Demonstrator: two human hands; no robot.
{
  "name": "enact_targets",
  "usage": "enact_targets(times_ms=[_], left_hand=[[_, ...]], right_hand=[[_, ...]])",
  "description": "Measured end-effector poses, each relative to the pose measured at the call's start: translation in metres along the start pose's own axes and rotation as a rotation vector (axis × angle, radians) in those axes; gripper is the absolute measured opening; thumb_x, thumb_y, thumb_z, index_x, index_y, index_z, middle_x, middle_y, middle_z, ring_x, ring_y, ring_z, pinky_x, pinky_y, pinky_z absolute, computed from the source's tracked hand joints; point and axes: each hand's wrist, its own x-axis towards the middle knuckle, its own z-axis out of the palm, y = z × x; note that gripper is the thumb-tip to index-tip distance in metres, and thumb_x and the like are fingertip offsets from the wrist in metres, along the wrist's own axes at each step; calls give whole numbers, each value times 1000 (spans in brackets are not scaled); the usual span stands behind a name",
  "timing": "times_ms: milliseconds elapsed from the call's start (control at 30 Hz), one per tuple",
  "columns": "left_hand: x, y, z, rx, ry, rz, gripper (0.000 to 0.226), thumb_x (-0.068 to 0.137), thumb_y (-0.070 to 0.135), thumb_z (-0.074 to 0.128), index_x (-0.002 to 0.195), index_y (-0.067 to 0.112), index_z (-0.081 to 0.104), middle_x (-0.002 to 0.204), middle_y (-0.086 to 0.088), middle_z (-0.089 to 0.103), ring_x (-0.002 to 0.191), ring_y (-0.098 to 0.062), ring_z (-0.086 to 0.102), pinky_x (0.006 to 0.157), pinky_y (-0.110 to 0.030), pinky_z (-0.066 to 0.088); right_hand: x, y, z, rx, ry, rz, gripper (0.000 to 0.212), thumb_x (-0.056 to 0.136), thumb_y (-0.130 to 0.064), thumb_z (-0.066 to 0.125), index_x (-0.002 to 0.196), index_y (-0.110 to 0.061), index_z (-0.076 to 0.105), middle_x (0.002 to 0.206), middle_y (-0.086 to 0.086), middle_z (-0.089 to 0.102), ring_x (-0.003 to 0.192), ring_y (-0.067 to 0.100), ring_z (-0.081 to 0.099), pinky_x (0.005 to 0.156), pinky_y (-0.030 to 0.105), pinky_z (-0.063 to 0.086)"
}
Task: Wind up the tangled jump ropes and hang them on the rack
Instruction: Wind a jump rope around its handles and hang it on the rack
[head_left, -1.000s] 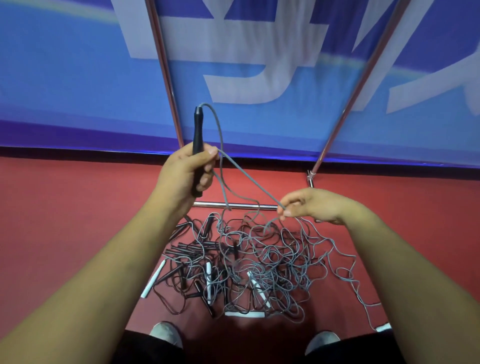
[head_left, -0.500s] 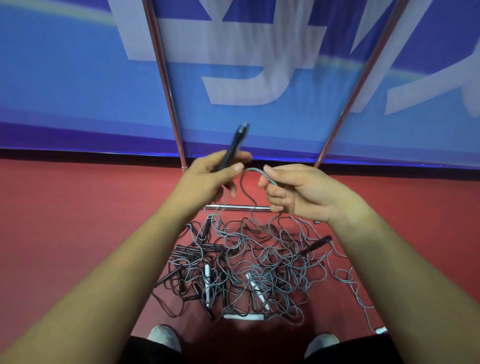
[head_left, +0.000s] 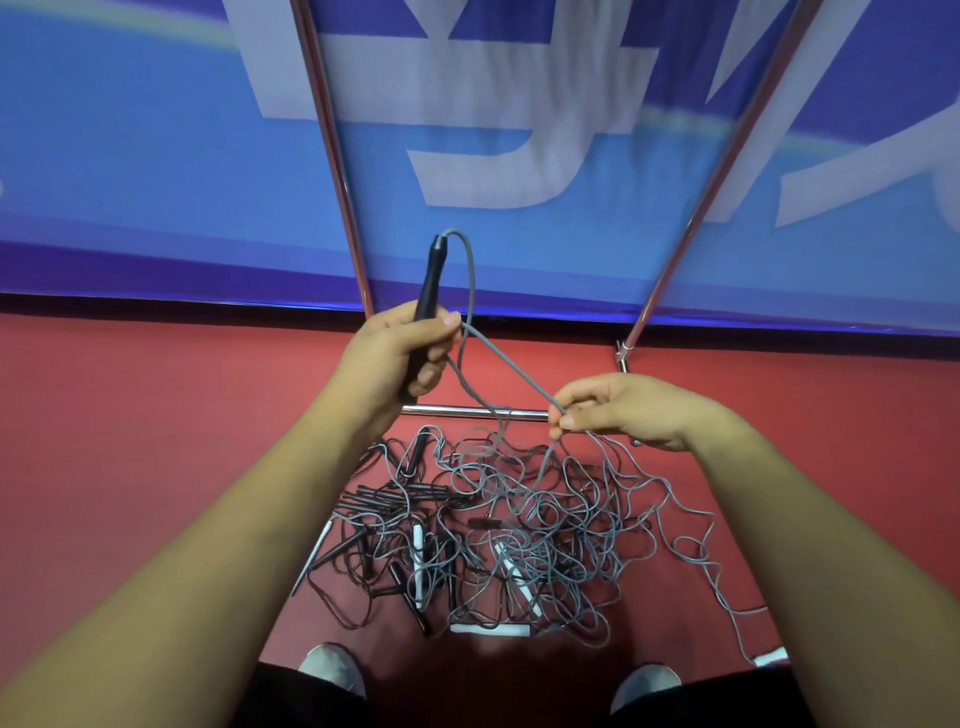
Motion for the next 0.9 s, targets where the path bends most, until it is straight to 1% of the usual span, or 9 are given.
enact_targets(times_ms=[133, 200, 267, 367, 467, 533, 667, 767, 900], left_hand=[[6, 0, -3, -193, 72, -28, 15, 91, 11, 56, 77, 10, 53, 58, 1, 38, 40, -8, 30, 36, -18, 20], [9, 4, -8, -306, 117, -32, 16, 94, 11, 52, 78, 10, 51, 56, 2, 40, 39, -7, 30, 33, -16, 21], [11, 10, -16, -397, 162, -22, 18, 96, 13, 50, 78, 11, 49, 55, 3, 42, 38, -6, 31, 34, -16, 21], [16, 12, -31, -295, 282, 27, 15, 99, 13, 49, 85, 12, 54, 62, 1, 51, 39, -7, 36, 37, -18, 23], [18, -4, -38, 502, 426, 101, 6, 97, 12, 58, 96, 10, 63, 70, -8, 60, 44, -12, 54, 43, -23, 33], [17, -17, -32, 743, 394, 124, 8, 95, 12, 59, 90, 6, 63, 70, -9, 60, 50, -9, 55, 50, -24, 42], [16, -29, -14, 840, 259, 39, 18, 98, 22, 61, 87, 7, 63, 71, -14, 54, 62, -22, 52, 59, -37, 47], [10, -33, -5, 972, 138, -48, 22, 100, 31, 58, 90, 12, 62, 88, -4, 51, 74, -18, 49, 73, -32, 44], [-7, -36, 15, 380, -100, -329, 22, 103, 25, 53, 115, 10, 65, 107, -9, 72, 101, -23, 68, 92, -36, 52]], right_hand=[[8, 6, 5, -122, 27, 27, 8, 95, -22, 65, 97, -17, 71, 95, -5, 74, 93, 2, 63, 97, 25, 40], [8, 12, 3, -248, 71, 78, 19, 95, -33, 65, 85, -18, 71, 82, -11, 70, 77, 0, 57, 86, 26, 41], [5, 22, -3, -313, 81, 160, 24, 95, -32, 65, 75, -20, 69, 74, -9, 68, 67, 0, 54, 75, 22, 42], [0, 38, -7, -365, 145, 237, 22, 94, -26, 67, 74, -21, 72, 83, 5, 75, 71, 5, 61, 81, 33, 45], [-1, 31, -6, -151, 226, 185, 24, 98, -19, 61, 77, -13, 72, 76, 12, 72, 71, 8, 70, 74, 26, 45], [1, 14, 0, -9, 209, 139, 22, 100, -17, 57, 84, -11, 70, 63, 9, 62, 67, 20, 71, 63, 23, 47], [9, -24, 18, 402, 247, 27, 20, 103, -14, 48, 92, -5, 61, 54, -1, 41, 50, 16, 50, 63, 31, 47], [10, -51, 31, 793, 308, -34, 22, 104, -14, 44, 88, -6, 56, 50, -3, 34, 44, 12, 36, 55, 29, 43], [13, -69, 41, 1181, 353, -40, 22, 104, -14, 43, 85, -8, 51, 49, -4, 30, 40, 9, 33, 55, 26, 37]])
